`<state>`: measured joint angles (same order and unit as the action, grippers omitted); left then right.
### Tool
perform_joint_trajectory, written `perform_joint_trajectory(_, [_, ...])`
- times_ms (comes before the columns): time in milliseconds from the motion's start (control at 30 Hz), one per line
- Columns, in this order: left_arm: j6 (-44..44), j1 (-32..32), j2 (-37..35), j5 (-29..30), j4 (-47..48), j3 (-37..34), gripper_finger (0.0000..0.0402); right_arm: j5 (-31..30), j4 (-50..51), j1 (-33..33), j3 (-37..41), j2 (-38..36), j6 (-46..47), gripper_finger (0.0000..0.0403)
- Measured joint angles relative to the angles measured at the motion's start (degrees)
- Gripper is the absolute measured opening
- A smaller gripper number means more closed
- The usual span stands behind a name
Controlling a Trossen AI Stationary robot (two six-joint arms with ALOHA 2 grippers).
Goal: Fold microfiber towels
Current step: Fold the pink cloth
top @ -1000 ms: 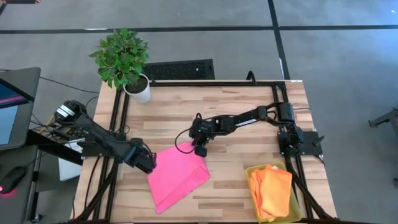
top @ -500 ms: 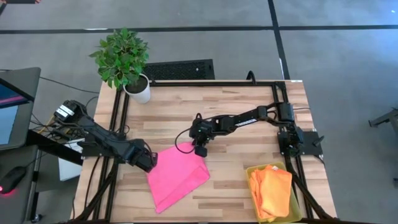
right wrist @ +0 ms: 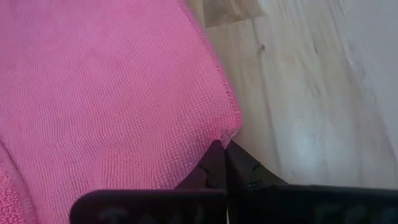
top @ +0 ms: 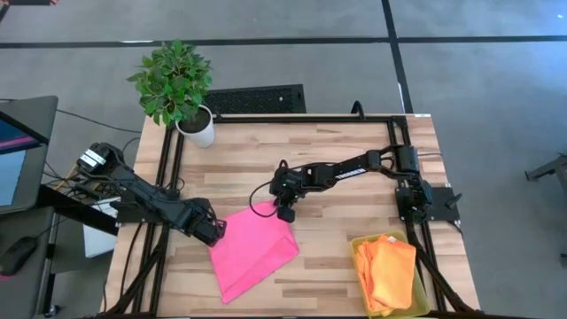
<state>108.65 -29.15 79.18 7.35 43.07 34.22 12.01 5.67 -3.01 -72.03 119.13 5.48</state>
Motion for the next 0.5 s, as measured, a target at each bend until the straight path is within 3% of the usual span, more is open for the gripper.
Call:
perform_joint_trajectory(167, [-0.67, 0.0, 0.05, 1.89, -0.21, 0.0, 0.0003, 0.02, 0.11, -0.5, -0.02, 0.0, 0.02, 0.0005])
perform_joint_trajectory(500, [-3.02, 0.11, 0.22, 6.42, 1.05, 2.1, 0.0, 0.09, 4.14, -1.27, -0.04, -1.33, 0.04, 0.0005])
